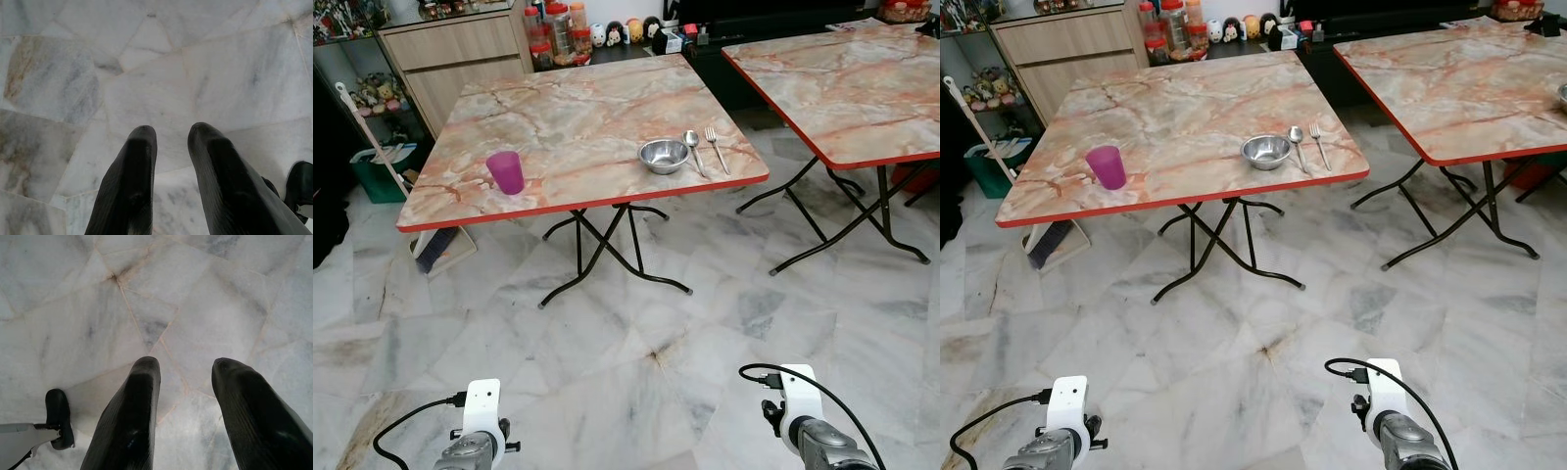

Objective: Setting the table

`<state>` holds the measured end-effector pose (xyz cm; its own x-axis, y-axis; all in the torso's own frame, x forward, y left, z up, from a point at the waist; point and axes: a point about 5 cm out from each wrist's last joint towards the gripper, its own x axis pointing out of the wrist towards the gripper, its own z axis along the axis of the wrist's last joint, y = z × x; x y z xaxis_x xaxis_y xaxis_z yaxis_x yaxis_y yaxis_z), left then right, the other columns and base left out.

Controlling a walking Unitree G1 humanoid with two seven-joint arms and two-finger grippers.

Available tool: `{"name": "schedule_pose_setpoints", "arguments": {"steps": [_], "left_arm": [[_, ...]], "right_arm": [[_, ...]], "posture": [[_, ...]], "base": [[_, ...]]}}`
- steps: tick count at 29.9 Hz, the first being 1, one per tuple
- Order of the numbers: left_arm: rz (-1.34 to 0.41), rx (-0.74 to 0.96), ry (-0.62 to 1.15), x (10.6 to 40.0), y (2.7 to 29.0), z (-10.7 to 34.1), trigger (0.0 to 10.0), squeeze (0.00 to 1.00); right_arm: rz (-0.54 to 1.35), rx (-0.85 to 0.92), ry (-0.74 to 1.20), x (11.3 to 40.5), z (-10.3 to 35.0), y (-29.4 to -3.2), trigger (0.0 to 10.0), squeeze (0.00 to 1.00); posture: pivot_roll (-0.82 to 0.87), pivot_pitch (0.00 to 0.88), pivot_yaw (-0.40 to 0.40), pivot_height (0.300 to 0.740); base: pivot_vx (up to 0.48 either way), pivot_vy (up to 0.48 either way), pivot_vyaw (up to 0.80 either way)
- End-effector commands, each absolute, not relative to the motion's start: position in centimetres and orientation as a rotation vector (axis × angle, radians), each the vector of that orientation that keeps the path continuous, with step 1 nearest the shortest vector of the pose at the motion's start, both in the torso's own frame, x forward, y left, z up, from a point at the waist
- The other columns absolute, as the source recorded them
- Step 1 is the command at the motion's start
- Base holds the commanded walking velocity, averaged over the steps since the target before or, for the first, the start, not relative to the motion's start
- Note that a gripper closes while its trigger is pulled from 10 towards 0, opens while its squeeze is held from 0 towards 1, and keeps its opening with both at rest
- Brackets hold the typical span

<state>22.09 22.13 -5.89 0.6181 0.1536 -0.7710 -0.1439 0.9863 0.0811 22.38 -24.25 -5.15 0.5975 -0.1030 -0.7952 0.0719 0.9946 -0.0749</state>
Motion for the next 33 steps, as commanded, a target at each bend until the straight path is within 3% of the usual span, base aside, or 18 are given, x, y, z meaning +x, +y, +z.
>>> {"name": "schedule_pose_setpoints", "arguments": {"steps": [1,10,22,33], "left_arm": [[0.185,0.019,0.888,22.0,22.4,-5.9,10.0,0.0],[0.178,0.017,0.892,21.9,21.9,-6.1,10.0,0.0],[0.201,0.024,0.896,21.2,24.1,-5.9,10.0,0.0],[0.175,0.021,0.891,22.0,22.1,-5.9,10.0,0.0]], "right_arm": [[-0.107,-0.026,0.904,22.8,-4.9,-24.1,10.0,0.0],[-0.106,-0.029,0.897,22.9,-4.9,-24.2,10.0,0.0],[-0.087,-0.052,0.907,22.9,-4.9,-24.1,10.0,0.0],[-0.084,-0.056,0.911,22.9,-4.9,-24.2,10.0,0.0]], "posture": [[-0.08,0.0,0.063,0.736],[-0.08,0.0,0.061,0.736],[-0.08,0.0,0.06,0.736],[-0.07,0.0,0.058,0.736]], "base": [[0.304,0.0,0.0],[0.303,0.0,0.0],[0.303,0.0,0.21],[0.303,0.0,0.0]]}}
